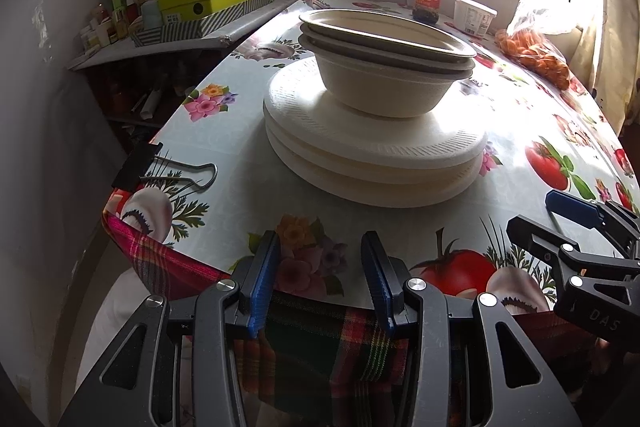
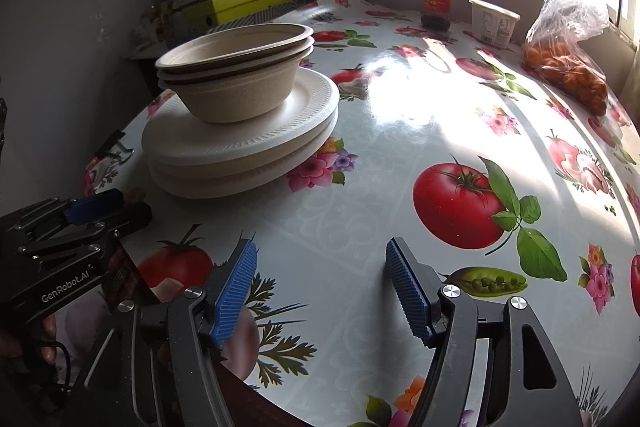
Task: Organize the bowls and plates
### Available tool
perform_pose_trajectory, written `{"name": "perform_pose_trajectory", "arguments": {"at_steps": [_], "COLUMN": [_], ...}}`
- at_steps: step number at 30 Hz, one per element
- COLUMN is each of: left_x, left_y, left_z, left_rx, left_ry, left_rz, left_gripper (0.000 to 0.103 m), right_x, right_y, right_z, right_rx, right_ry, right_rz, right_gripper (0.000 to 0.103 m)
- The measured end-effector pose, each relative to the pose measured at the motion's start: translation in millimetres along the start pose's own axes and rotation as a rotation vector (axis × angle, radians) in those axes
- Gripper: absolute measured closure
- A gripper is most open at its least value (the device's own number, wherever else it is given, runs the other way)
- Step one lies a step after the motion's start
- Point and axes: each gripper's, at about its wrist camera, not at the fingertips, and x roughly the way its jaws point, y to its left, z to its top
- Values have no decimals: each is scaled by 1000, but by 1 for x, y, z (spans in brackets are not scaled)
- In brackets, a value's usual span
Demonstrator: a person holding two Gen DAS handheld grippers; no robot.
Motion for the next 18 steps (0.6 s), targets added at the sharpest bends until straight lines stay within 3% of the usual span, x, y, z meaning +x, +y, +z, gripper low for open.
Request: {"name": "perform_pose_trajectory", "arguments": {"at_steps": [18], "left_x": [3], "left_y": [3], "left_z": [0], "left_rx": [-21], "left_ry": [-12], "left_rz": [20], "left_gripper": [43], "right_x": [1], "right_y": [4], "right_z": [-6], "right_rx": [-7], "right_ry": [-12], "right_rz": [-60], "right_gripper": [18]}}
